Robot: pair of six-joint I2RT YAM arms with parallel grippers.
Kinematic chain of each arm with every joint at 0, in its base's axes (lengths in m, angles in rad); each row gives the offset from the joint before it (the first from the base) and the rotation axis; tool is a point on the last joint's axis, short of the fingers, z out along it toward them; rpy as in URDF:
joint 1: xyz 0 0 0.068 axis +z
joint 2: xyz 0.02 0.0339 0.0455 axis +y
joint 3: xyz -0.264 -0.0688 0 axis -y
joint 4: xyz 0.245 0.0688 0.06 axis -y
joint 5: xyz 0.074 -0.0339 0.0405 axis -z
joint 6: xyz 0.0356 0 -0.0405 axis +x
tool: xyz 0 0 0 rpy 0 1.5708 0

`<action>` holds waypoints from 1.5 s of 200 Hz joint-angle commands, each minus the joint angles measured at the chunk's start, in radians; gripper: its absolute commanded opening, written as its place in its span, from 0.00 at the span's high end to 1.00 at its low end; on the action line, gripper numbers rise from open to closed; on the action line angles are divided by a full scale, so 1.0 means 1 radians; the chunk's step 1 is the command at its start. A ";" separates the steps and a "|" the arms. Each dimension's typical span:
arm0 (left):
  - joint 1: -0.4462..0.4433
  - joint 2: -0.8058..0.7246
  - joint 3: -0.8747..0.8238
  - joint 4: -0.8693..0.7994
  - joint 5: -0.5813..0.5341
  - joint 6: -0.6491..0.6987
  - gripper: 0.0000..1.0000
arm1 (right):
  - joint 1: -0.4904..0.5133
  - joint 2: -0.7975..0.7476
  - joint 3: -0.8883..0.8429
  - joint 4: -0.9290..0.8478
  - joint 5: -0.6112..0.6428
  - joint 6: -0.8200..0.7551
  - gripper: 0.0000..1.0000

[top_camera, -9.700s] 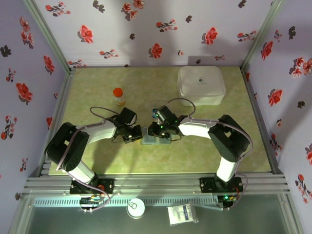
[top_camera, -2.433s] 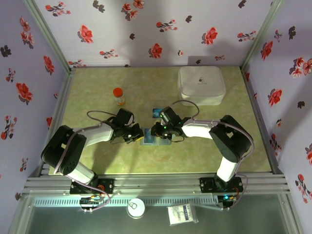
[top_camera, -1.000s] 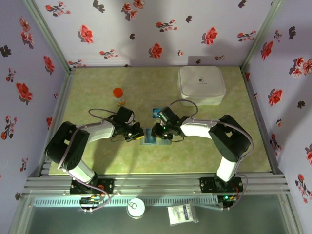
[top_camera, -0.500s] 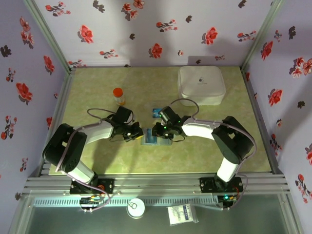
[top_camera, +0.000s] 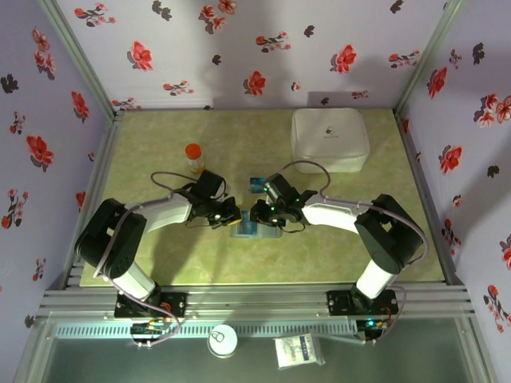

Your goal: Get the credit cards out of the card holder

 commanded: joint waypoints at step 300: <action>0.003 0.054 0.008 -0.061 -0.042 0.049 1.00 | 0.006 0.066 0.030 -0.069 0.029 -0.038 0.79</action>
